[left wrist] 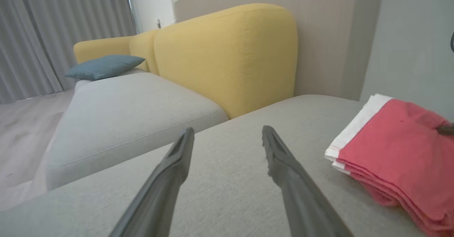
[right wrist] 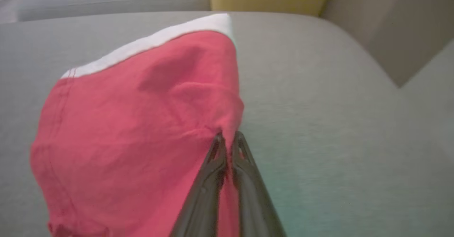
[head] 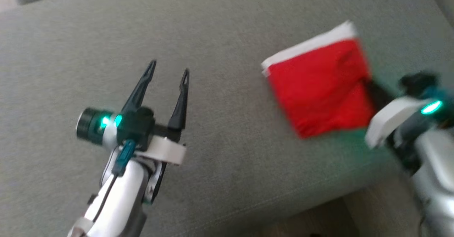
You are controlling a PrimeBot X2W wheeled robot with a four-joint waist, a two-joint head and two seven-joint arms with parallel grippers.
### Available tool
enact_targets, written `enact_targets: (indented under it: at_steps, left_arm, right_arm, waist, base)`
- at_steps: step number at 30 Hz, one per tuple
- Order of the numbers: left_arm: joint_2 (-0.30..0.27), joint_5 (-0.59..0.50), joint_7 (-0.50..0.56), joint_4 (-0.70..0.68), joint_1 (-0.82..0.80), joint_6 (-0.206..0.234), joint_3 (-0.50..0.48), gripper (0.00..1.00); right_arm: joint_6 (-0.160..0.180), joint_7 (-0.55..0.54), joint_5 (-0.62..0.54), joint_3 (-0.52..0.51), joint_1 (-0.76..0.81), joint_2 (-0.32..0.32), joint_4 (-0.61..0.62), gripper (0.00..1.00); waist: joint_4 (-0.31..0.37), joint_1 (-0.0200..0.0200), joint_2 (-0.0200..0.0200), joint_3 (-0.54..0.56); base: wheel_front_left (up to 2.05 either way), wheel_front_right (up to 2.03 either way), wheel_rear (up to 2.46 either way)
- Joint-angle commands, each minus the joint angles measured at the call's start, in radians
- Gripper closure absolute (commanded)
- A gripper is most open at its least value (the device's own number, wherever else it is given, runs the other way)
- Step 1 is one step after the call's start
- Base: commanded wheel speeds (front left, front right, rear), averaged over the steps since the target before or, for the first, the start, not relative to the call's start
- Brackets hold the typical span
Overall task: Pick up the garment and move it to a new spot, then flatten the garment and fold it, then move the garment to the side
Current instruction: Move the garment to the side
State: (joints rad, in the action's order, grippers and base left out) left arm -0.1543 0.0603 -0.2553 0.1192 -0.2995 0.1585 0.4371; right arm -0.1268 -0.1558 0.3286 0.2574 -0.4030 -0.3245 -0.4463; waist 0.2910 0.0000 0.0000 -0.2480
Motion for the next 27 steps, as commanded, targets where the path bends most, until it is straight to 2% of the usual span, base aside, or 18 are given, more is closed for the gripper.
enact_targets:
  at_steps: [1, 6, 11, 24, 25, 27]
  left_arm:
    - [-0.013, -0.009, 0.003, -0.03, -0.047, -0.003, -0.027, 0.0]
    - [-0.005, -0.035, 0.013, -0.027, -0.111, -0.035, 0.021, 0.0]
    - [0.008, -0.06, 0.018, -0.024, -0.18, -0.065, 0.066, 0.0]
    - [0.024, -0.097, 0.031, -0.029, -0.31, -0.097, 0.123, 0.0]
    - [0.024, -0.099, 0.03, -0.027, -0.315, -0.098, 0.125, 0.0]
    - [0.024, -0.099, 0.028, -0.023, -0.322, -0.099, 0.13, 0.0]
  right_arm:
    - [-0.004, 0.019, 0.011, -0.005, -0.048, -0.03, 0.012, 1.0]
    - [-0.004, 0.067, 0.029, -0.07, -0.158, -0.109, -0.114, 1.0]
    - [-0.004, 0.119, 0.049, -0.119, -0.227, -0.156, -0.182, 1.0]
    - [-0.004, 0.226, 0.055, -0.185, -0.361, -0.172, -0.294, 1.0]
    - [-0.004, 0.234, 0.053, -0.188, -0.366, -0.17, -0.305, 0.89]
    - [-0.004, 0.25, 0.036, -0.198, -0.373, -0.168, -0.328, 0.53]
  waist:
    - [0.03, 0.0, 0.0, -0.036]
    - [0.026, 0.0, 0.0, -0.089]
    - [0.024, 0.0, 0.0, -0.143]
    - [0.043, 0.0, 0.0, -0.299]
    - [0.042, 0.0, 0.0, -0.306]
    - [0.04, 0.0, 0.0, -0.315]
  base:
    - [0.0, 0.0, 0.0]
    - [0.0, 0.0, 0.0]
    - [0.0, 0.0, 0.0]
    - [0.0, 0.0, 0.0]
    - [0.0, 0.0, 0.0]
    - [0.0, 0.0, 0.0]
